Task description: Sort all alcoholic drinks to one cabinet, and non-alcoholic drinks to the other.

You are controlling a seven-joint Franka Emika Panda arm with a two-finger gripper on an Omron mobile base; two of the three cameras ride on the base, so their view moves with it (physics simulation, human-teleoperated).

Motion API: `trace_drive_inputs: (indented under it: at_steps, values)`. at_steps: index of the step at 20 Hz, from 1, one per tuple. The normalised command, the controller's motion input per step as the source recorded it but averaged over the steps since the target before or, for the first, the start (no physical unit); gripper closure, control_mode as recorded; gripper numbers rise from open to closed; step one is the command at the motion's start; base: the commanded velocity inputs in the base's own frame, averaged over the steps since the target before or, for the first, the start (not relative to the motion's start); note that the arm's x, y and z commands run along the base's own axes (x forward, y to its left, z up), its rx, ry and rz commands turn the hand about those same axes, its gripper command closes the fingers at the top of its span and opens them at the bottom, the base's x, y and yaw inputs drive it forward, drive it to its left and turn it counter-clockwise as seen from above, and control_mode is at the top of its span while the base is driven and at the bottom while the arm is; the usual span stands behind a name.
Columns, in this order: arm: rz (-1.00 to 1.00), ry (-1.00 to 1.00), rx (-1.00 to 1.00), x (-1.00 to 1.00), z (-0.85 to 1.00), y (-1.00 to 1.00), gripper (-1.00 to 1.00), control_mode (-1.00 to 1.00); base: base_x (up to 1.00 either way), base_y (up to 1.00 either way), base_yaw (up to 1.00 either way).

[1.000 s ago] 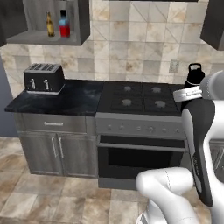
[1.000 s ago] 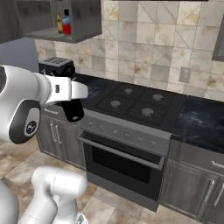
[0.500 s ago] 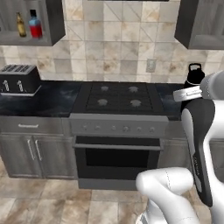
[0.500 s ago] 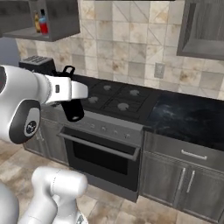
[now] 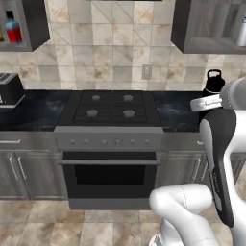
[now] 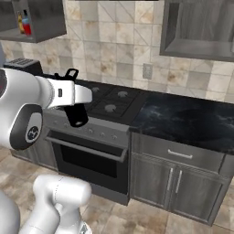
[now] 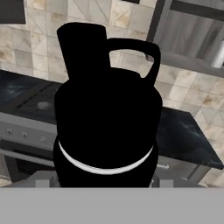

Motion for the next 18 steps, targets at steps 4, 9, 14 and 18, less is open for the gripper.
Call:
trace_drive_inputs:
  at_steps: [4,9,14,18]
  values:
    - [0.00,0.00,0.00,0.00,0.00,0.00,1.00,1.00,0.16,-0.50,-0.09]
    - [0.00,0.00,0.00,0.00,0.00,0.00,1.00,1.00,0.30,-0.46,-0.04]
    - [0.00,0.00,0.00,0.00,0.00,0.00,1.00,1.00,0.45,-0.41,0.00]
    - [0.00,0.00,0.00,0.00,0.00,0.00,1.00,1.00,0.47,-0.38,0.00]
